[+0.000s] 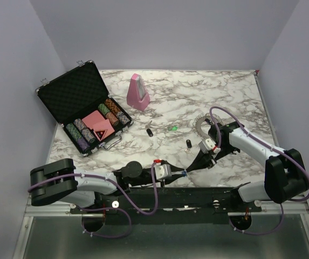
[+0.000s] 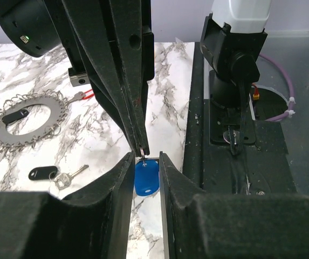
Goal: Put the keys on the keyring
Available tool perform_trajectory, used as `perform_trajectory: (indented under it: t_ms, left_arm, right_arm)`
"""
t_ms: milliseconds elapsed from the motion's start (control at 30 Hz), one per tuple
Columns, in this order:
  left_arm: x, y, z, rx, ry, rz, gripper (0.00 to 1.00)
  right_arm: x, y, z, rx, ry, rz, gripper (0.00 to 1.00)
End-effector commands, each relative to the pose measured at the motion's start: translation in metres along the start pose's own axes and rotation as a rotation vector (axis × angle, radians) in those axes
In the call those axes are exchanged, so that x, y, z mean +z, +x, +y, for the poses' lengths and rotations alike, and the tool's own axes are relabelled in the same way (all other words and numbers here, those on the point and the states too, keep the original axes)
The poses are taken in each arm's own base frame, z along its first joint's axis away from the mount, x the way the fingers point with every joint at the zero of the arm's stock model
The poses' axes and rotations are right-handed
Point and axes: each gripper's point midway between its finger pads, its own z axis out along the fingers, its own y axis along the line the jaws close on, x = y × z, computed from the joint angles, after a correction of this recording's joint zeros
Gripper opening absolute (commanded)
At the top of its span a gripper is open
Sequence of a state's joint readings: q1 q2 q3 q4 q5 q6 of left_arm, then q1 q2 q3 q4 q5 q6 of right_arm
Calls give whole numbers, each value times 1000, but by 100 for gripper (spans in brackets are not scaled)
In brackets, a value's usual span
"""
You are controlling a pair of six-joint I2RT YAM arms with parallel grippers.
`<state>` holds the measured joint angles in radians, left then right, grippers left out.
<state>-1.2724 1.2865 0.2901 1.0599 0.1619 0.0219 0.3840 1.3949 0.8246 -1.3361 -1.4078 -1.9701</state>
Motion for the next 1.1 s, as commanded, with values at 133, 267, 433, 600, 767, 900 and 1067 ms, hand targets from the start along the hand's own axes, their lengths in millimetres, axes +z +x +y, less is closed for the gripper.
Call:
perform_trajectory:
  t_ms: [133, 267, 433, 600, 767, 900, 1067]
  left_arm:
    - [6, -1, -5, -18, 17, -4, 29]
    - [7, 2, -5, -19, 17, 4, 27]
    - [8, 1, -3, -18, 8, 8, 18]
    - [9, 2, 0, -21, -8, 24, 0]
    - [8, 10, 1, -58, -24, 85, 0]
    - [3, 17, 5, -81, -47, 176, 0]
    - [-8, 27, 8, -91, -65, 329, 0]
  right_arm:
    - [0, -11, -5, -75, 25, -40, 0]
    - [0, -11, -5, -72, 26, -41, 0]
    - [0, -11, -5, -69, 26, -42, 0]
    - [0, -11, -5, -69, 27, -44, 0]
    - [0, -11, -4, -61, 28, -44, 0]
    - [-1, -9, -5, -41, 23, -19, 12]
    - [-4, -4, -8, 4, 20, 31, 27]
